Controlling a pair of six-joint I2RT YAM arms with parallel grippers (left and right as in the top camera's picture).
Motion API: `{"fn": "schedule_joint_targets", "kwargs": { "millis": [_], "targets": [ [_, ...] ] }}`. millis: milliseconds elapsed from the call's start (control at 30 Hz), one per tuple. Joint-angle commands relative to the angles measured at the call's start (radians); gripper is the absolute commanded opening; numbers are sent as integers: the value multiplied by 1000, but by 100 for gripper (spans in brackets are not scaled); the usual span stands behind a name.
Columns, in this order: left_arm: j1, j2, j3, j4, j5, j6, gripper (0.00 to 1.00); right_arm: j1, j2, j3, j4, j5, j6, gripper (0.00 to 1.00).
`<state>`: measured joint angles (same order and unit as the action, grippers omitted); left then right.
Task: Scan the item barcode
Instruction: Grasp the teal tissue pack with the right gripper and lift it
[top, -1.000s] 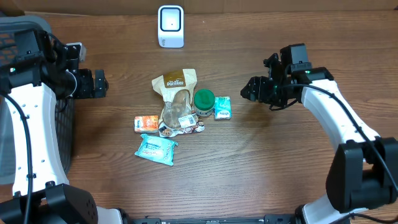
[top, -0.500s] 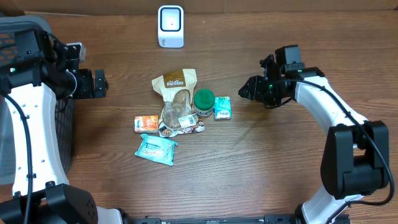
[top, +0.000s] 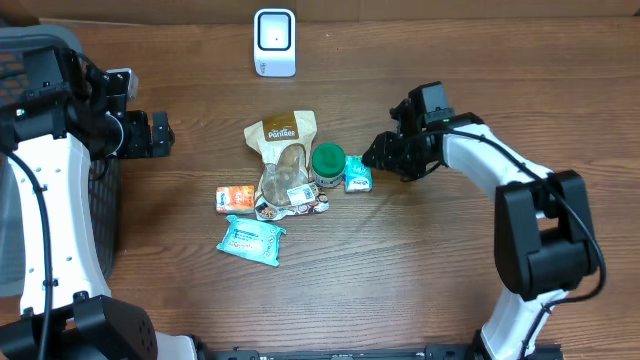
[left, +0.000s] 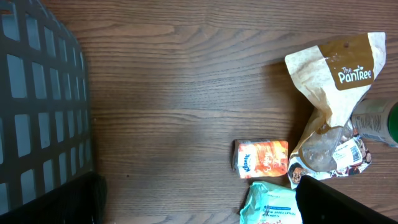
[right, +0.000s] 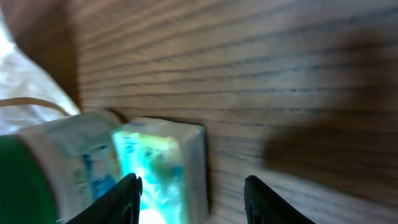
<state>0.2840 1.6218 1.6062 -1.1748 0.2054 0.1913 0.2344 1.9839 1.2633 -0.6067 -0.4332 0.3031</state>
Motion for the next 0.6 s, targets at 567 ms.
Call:
{"fn": "schedule_joint_targets", "kwargs": {
  "millis": [567],
  "targets": [
    [4,10,18,4,-3,19,99,67,50,6,-69,14,42,36]
  ]
}}
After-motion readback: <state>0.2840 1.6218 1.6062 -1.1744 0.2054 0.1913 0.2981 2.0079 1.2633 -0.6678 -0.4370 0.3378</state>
